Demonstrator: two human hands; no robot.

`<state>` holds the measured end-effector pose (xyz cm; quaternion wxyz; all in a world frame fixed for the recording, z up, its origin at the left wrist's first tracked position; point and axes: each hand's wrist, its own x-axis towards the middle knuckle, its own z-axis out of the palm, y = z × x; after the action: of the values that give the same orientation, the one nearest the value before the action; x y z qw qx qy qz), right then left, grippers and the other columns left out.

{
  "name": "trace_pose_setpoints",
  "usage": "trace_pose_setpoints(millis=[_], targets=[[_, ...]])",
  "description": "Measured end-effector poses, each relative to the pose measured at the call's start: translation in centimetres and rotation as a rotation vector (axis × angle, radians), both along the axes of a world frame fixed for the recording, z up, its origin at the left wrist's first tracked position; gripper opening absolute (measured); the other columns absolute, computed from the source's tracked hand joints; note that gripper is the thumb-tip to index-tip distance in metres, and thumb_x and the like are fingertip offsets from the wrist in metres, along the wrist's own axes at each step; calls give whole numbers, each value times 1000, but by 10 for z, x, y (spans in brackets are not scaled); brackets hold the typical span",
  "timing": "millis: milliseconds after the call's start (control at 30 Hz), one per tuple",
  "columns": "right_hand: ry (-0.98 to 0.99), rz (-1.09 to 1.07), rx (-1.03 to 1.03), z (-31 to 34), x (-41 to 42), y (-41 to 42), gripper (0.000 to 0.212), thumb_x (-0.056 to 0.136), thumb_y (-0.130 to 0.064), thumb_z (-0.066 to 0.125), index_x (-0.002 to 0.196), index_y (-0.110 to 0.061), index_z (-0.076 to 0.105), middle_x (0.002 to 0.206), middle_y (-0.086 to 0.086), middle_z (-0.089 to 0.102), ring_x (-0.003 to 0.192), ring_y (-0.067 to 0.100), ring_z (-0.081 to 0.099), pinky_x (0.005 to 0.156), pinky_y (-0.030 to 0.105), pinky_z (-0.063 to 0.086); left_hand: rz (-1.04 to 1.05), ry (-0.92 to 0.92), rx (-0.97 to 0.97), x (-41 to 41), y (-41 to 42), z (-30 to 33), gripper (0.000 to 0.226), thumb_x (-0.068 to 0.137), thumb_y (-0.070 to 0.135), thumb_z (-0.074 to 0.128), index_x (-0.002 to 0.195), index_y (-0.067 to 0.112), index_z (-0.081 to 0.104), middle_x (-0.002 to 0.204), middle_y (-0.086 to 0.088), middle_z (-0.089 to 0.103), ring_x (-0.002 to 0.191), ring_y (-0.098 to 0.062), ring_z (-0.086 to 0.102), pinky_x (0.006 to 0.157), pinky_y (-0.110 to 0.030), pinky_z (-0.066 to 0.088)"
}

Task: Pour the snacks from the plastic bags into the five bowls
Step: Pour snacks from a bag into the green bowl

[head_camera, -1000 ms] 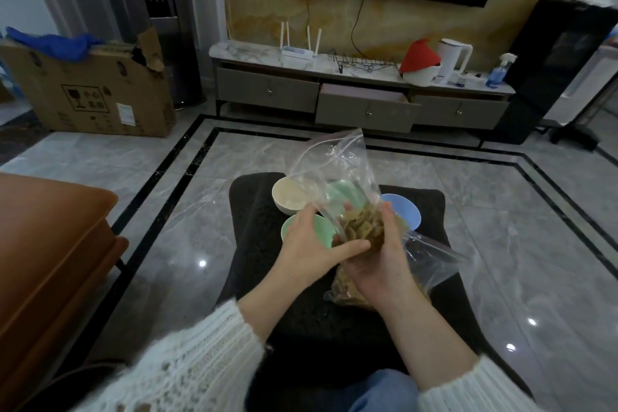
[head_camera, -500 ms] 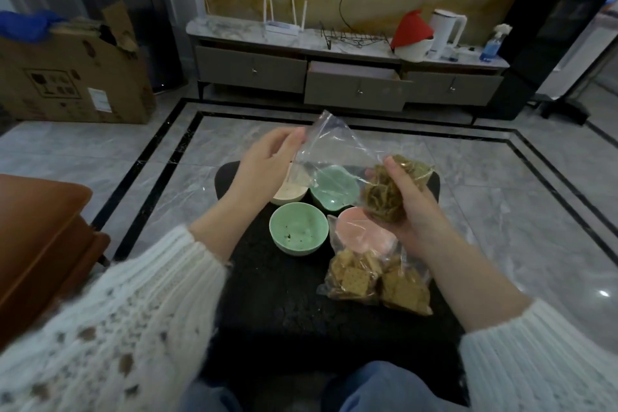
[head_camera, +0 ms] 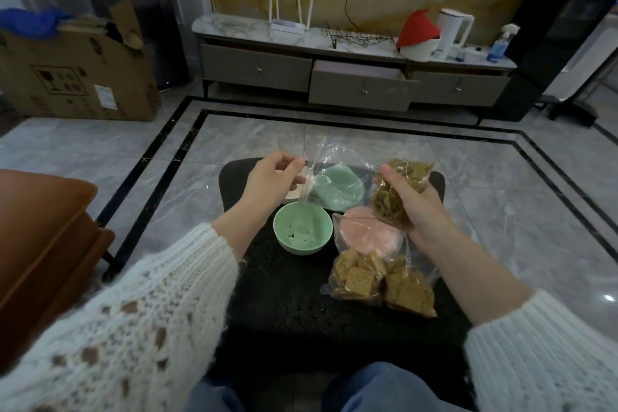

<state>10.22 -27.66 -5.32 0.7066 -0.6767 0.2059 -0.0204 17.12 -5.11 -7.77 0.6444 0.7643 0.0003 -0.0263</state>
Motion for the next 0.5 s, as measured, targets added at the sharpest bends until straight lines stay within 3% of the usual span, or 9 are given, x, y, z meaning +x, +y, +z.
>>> trace_pose_setpoints(millis=[100,200,367,500], targets=[[-11,27,-62,2,3,-1,50,63,-52,83,101,-31,59,111,1,70,104,19,67,103,44,52,-67,57,-62,-1,-4,1,18,96,32,57,94,19,68,95,-6,69,84,-18,72,71,-30,57],[-20,64,-121,1,8,-5,36,75,-47,80,99,-30,58,112,0,68,103,16,65,100,39,52,-77,52,-96,3,-5,5,23,99,34,51,96,21,70,99,-4,72,86,-19,71,77,-31,58],[-26,108,-251,-3,15,-3,37,80,-47,77,106,-28,59,103,-6,68,91,7,64,71,20,49,-86,107,-131,11,-1,2,23,95,31,59,106,14,70,103,-6,74,85,-18,72,70,-27,56],[-3,119,-371,-11,24,1,41,75,-55,79,103,-31,60,101,-8,70,95,12,69,82,27,55,-79,136,-159,6,2,-15,19,92,26,66,103,12,70,94,-2,74,79,-13,69,66,-23,55]])
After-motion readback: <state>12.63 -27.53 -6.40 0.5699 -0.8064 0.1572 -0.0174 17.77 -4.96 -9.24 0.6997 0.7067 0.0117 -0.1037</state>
